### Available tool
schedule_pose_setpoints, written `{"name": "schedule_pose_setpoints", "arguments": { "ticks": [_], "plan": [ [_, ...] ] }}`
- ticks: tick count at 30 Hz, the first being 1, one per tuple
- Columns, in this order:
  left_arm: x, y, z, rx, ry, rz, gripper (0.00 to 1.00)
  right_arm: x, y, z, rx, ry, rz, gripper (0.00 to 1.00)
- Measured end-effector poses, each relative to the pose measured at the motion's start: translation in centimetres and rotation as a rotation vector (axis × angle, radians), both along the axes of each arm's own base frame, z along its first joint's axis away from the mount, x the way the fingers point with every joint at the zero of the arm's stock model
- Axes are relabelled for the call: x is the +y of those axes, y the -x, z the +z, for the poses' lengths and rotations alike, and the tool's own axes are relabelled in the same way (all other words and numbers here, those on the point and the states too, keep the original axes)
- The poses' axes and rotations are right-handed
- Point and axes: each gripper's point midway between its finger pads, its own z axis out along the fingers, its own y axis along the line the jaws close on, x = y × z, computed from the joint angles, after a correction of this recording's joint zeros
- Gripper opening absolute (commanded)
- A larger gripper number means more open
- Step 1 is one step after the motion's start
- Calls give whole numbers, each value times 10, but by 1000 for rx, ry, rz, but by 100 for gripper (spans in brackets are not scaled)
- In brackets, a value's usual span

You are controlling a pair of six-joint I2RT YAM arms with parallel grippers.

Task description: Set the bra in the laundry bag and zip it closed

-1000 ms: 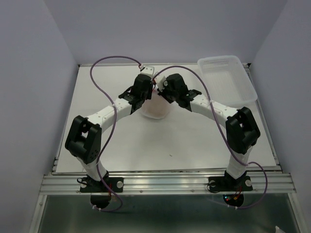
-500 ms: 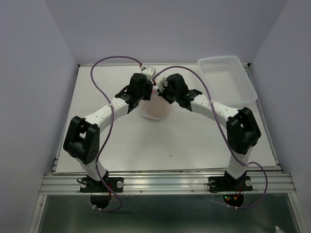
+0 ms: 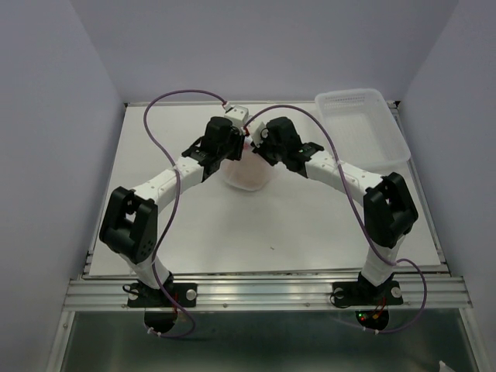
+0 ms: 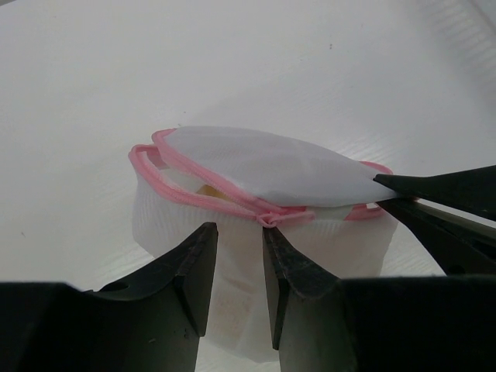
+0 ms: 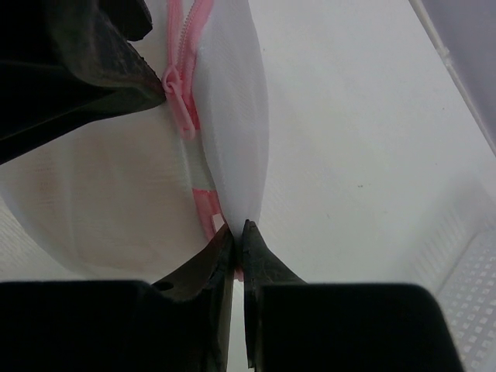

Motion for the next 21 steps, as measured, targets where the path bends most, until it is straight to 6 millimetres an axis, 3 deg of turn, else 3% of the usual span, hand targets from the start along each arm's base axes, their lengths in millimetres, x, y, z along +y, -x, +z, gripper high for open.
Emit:
{"name": "schedule_pose_setpoints", "arguments": {
  "ticks": [10, 21],
  "plan": [
    [7, 18, 8, -3, 49, 0, 42, 12, 8, 7, -13, -8, 50, 8],
    [13, 25, 13, -13, 65, 18, 42, 19, 11, 12, -31, -11, 83, 7]
  ]
}}
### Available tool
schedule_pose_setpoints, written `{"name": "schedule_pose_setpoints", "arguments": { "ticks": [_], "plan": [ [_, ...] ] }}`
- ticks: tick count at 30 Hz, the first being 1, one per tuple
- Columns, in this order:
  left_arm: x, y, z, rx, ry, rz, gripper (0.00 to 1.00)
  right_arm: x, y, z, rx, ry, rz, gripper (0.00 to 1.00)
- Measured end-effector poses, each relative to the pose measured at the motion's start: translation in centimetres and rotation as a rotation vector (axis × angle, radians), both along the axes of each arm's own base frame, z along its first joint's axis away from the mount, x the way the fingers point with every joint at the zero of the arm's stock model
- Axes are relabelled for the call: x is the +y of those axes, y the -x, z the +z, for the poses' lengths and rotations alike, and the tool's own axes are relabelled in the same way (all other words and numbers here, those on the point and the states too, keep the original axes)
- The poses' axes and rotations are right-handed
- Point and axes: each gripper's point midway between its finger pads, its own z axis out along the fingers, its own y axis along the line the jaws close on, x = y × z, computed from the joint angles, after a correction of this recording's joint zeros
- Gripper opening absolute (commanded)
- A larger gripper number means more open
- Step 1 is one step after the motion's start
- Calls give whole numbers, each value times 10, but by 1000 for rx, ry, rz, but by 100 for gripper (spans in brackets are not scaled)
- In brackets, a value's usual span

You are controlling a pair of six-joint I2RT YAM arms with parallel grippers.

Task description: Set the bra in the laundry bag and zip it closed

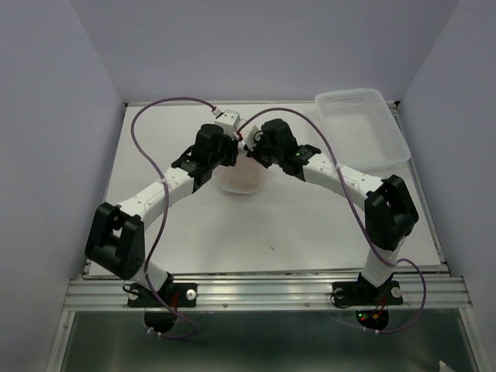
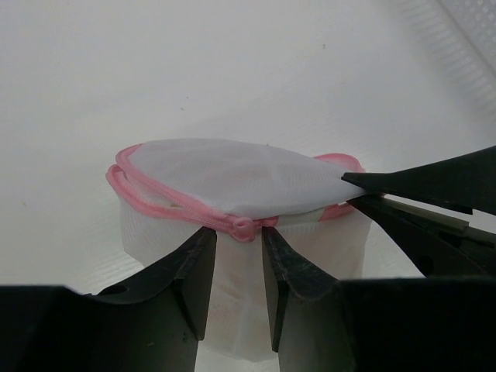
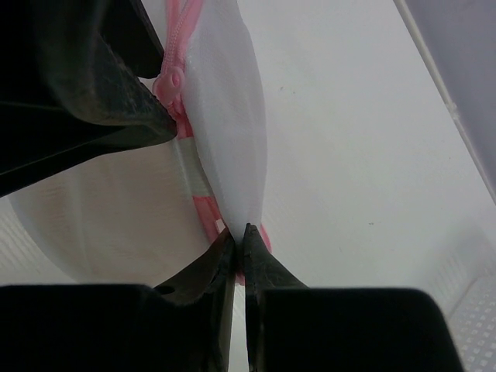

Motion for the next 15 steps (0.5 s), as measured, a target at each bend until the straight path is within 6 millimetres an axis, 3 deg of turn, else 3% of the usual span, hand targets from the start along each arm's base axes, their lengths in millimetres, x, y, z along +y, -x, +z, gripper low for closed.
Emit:
{"name": "schedule_pose_setpoints", "arguments": {
  "ticks": [5, 9, 11, 15],
  "plan": [
    [7, 6, 5, -12, 0, 14, 39, 8, 3, 5, -12, -13, 27, 7],
    [4, 6, 9, -23, 8, -2, 20, 9, 4, 8, -16, -21, 32, 7],
    [2, 7, 9, -26, 7, -19, 6, 7, 3, 8, -15, -20, 27, 7],
    [-8, 12, 13, -36, 20, -71, 0, -1, -3, 9, -23, -15, 4, 6]
  ]
}}
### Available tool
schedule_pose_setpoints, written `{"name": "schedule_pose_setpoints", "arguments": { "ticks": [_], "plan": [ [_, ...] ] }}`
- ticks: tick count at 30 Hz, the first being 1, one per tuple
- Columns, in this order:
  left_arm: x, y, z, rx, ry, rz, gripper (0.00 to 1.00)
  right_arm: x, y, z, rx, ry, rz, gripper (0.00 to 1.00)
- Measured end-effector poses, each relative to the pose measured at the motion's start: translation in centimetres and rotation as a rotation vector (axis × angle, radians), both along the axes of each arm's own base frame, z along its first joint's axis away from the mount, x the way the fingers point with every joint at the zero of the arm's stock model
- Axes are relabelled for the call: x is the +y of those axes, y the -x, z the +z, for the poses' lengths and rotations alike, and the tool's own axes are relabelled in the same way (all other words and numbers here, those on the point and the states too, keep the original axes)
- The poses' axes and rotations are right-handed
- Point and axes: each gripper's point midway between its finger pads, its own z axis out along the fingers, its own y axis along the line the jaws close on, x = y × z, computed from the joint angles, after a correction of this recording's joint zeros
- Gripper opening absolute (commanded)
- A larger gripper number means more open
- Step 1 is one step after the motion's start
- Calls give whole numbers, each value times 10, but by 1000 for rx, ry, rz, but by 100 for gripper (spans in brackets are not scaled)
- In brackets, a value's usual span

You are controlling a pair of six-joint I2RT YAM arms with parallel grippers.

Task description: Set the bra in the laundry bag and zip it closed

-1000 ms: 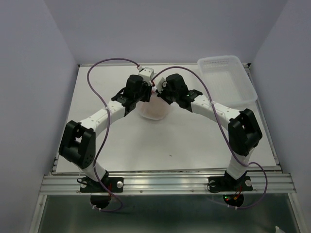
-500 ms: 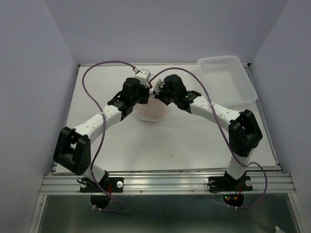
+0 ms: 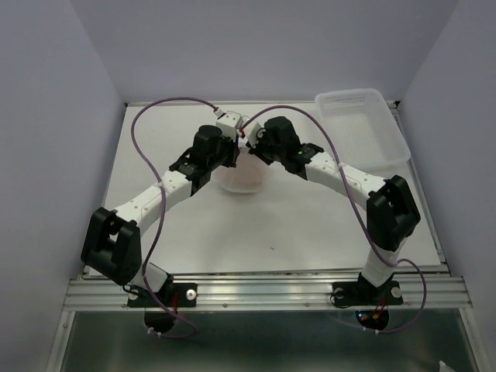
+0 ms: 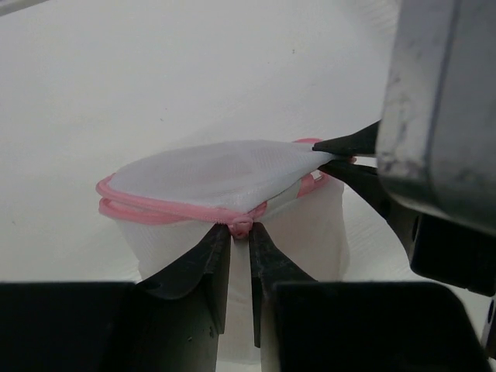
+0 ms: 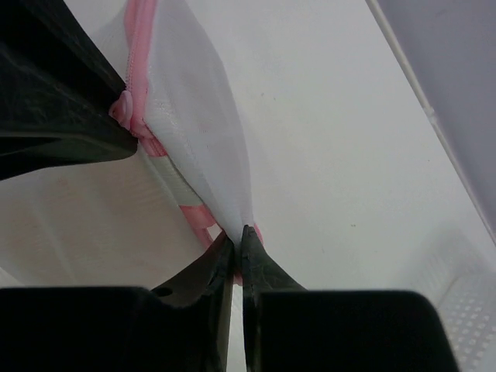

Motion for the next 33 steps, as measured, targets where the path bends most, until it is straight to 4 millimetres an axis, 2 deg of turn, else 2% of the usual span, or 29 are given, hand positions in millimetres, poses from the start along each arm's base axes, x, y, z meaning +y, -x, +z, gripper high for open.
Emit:
{"name": "schedule_pose_setpoints", "arguments": {
  "ticks": [12, 13, 15, 17, 18, 19, 20, 21, 25, 32, 33],
  "plan": [
    [7, 4, -8, -10, 22, 38, 0, 2, 1, -7, 6, 17, 12, 5],
    [7, 4, -8, -12, 26, 41, 0, 2, 1, -7, 7, 17, 12, 7],
    [7, 4, -7, -16, 38, 43, 0, 2, 1, -8, 12, 15, 9, 25],
    [5, 4, -6, -21, 47, 37, 0, 0, -1, -8, 22, -4, -12, 36],
    [3, 5, -5, -23, 50, 26, 0, -3, -3, -8, 26, -11, -27, 44],
    [-1, 7, -5, -21, 51, 12, 0, -6, -4, -10, 26, -16, -31, 60],
    [-5, 10, -6, -23, 46, -16, 0, -10, -5, -12, 27, -17, -39, 63],
    [-11, 14, -6, -23, 47, -45, 0, -16, -5, -16, 36, -15, -48, 70],
    [-34, 32, -7, -18, 67, -169, 0, -31, 6, -27, 62, -14, -34, 78],
    [-32, 34, -15, -13, 76, -203, 0, -32, 22, -6, 33, -70, 55, 82],
    [-31, 33, -15, -12, 76, -202, 0, -32, 25, -3, 28, -76, 68, 85]
  ]
}}
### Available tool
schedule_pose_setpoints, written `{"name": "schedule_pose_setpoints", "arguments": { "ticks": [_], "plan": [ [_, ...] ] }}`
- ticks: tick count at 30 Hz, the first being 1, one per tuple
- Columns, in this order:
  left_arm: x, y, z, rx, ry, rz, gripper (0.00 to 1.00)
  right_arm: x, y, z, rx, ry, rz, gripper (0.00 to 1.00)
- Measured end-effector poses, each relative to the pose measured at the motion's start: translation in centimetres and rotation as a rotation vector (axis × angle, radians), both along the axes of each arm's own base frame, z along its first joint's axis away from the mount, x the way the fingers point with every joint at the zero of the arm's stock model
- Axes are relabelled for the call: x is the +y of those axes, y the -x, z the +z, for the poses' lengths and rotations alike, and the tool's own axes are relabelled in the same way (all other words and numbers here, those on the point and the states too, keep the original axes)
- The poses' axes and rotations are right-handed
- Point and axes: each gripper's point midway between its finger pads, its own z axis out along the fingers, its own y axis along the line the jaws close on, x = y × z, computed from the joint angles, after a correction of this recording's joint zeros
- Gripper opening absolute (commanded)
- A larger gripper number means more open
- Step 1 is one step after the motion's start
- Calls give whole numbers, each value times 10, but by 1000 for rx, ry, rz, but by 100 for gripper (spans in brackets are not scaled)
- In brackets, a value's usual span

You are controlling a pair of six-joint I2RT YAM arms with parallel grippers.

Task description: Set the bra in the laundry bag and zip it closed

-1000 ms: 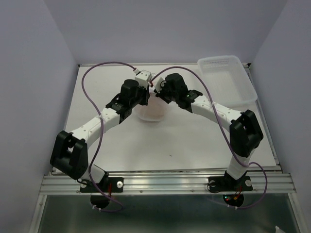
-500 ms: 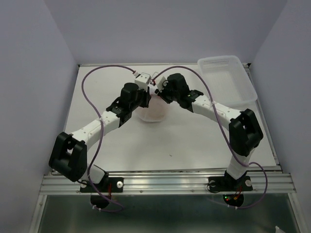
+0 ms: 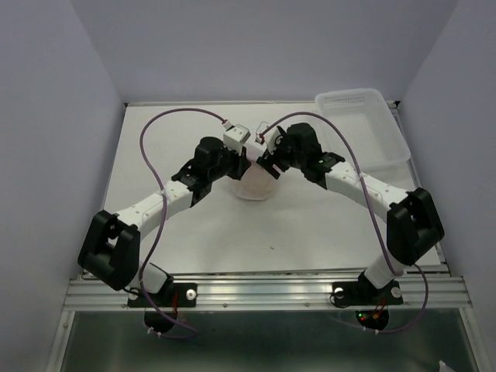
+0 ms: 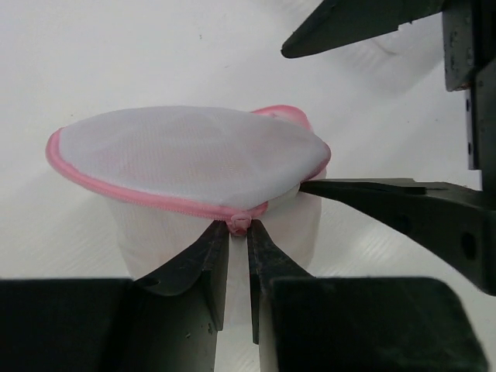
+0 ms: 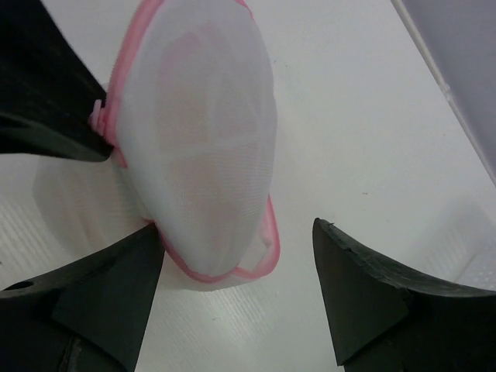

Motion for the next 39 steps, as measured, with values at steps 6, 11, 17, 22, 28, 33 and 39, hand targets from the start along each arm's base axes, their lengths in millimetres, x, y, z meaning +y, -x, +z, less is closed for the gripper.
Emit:
{"name": "schedule_pose_setpoints", "arguments": {
  "ticks": [6, 11, 17, 22, 28, 33, 39],
  "plan": [
    [6, -6, 4, -8, 18, 2, 0, -11, 16, 18, -23, -47, 44, 94],
    [4, -6, 5, -10, 27, -17, 0, -8, 21, 26, -21, -88, 88, 97],
    [2, -5, -3, 9, 24, -33, 0, 5, 19, 11, 25, -118, 123, 93],
    [0, -4, -5, 20, 29, -44, 0, 21, 14, -5, 79, -141, 164, 82],
    [-2, -3, -8, 38, 36, -45, 0, 34, 13, -9, 98, -171, 211, 40],
    [-4, -4, -6, 38, 48, -43, 0, 38, 14, -3, 93, -196, 227, 9],
    [-4, -6, -3, 35, 57, -39, 43, 38, 14, -3, 93, -201, 223, 3]
  ]
}}
